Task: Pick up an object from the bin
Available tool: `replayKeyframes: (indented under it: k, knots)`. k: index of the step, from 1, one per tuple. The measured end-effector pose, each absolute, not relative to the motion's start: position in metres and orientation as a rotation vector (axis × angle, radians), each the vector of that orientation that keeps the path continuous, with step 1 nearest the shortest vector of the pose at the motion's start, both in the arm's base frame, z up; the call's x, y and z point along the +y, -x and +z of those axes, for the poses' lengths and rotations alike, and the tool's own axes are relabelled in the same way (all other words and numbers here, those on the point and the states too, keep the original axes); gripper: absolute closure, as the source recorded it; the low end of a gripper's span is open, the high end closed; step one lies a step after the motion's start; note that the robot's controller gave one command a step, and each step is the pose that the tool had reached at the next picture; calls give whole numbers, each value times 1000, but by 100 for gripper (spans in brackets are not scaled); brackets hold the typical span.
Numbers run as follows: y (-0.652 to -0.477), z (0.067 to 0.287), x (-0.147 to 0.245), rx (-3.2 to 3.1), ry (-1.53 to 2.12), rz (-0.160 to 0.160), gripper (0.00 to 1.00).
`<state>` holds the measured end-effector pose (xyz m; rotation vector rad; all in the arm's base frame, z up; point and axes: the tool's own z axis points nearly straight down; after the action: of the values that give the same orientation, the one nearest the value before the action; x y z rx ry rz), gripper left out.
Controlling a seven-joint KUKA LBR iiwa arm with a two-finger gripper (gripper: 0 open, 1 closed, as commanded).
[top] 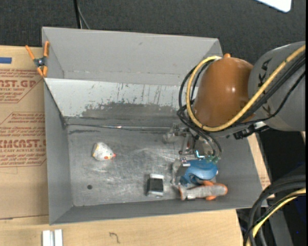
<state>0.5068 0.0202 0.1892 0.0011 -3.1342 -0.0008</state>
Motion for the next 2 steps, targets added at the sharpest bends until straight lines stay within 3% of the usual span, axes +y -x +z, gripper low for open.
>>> replayKeyframes:
  k: [1,2]
  knots:
    - [-508,193,20,-3142,0,-1,0]
    - [-503,158,20,-3143,-150,0,0]
